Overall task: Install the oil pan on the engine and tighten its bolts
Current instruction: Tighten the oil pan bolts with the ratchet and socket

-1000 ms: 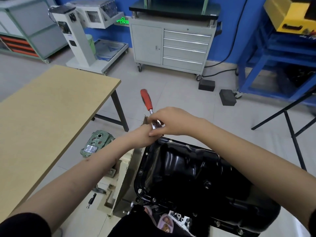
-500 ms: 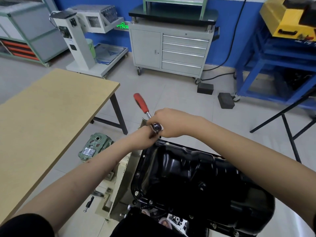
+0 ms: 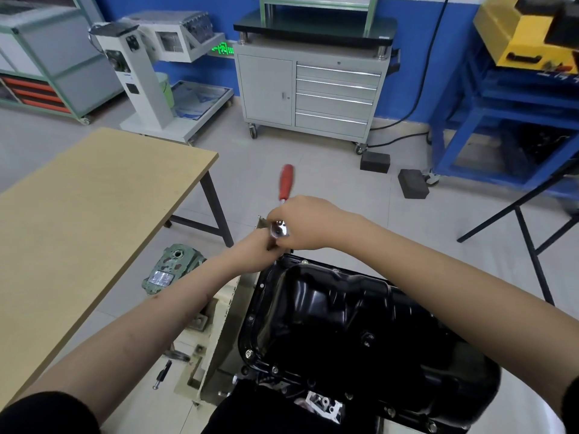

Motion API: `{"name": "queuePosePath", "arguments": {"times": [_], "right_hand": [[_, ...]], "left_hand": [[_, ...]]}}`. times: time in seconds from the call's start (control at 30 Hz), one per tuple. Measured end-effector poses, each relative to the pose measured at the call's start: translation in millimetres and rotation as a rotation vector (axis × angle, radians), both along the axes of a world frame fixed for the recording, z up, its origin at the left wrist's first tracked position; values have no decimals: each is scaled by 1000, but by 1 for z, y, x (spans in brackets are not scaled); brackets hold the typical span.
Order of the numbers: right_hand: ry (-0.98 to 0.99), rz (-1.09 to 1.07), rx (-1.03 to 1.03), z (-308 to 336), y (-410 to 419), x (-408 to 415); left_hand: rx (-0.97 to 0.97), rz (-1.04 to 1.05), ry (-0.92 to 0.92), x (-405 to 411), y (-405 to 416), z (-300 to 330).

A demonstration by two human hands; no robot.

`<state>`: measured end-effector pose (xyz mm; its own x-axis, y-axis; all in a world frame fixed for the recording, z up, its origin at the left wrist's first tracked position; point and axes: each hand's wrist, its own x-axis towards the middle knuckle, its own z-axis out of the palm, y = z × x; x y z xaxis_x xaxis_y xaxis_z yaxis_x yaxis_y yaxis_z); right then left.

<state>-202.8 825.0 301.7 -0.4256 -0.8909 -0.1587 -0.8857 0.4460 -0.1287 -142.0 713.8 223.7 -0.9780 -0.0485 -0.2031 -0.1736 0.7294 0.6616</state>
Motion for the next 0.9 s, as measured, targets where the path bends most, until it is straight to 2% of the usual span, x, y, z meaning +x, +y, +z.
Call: {"name": "queuePosePath", "arguments": {"times": [0.1,0.4,0.63,0.73,0.9], "right_hand": [[-81,70,46,4,0,-2],[115,-68,-17,-6,-11,1],[-92,93,83,5,-7,-9],[-33,94,68,3,-12,-8],[148,-48,24,-1,-15,-5]], "left_hand": [[2,-49,26,-2,2,3],[39,117,11,1,-5,-12],[-33,-30,-7,-10,-1,-6],[10,31,77,-4,-4,-9],[23,198,142,-2,-2,-23]]}}
